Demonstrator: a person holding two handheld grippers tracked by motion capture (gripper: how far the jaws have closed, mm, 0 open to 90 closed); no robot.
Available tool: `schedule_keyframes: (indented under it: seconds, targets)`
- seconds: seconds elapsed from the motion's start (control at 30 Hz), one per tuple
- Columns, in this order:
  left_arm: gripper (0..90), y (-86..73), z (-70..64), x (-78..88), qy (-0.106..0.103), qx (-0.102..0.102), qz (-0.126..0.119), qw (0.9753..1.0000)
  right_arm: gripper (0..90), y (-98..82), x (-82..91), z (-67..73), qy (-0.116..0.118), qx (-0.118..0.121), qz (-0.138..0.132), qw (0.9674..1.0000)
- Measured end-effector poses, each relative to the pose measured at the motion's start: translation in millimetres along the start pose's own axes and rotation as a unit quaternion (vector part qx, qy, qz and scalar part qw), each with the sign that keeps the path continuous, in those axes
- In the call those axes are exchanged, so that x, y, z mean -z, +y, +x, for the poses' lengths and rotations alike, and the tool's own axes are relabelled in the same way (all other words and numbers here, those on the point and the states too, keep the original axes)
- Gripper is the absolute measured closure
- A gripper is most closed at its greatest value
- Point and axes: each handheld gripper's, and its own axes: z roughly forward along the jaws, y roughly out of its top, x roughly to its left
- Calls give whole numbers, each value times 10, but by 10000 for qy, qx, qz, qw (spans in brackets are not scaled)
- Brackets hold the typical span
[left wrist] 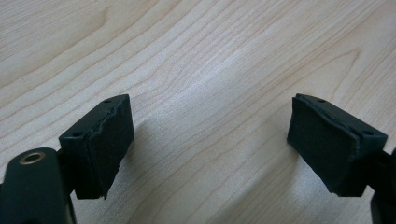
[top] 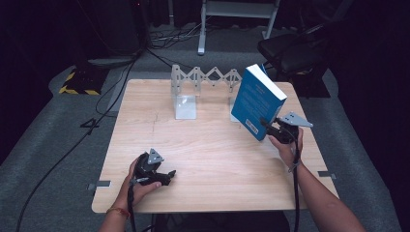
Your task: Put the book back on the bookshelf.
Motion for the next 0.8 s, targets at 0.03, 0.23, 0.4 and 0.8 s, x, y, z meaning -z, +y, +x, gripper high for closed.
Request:
schedule_keyframes:
  seconds: [0.03, 0.23, 0.4, 0.8]
  targets:
    - [149, 1, 1, 2, -4, -5, 10, 10000, 602, 2, -6, 11, -19, -5, 8, 10000]
    - [148, 9, -2, -9, -42, -13, -2, 10000, 613, 48, -86, 37, 11, -127, -10, 9999]
    - [148, 9, -2, -11, -43, -15, -6, 10000, 614, 86, -198, 79, -108, -191, -14, 9998]
    - [148, 9, -2, -10, -43, -15, -5, 10000, 613, 180, -467, 157, -481, -324, -1, 9983]
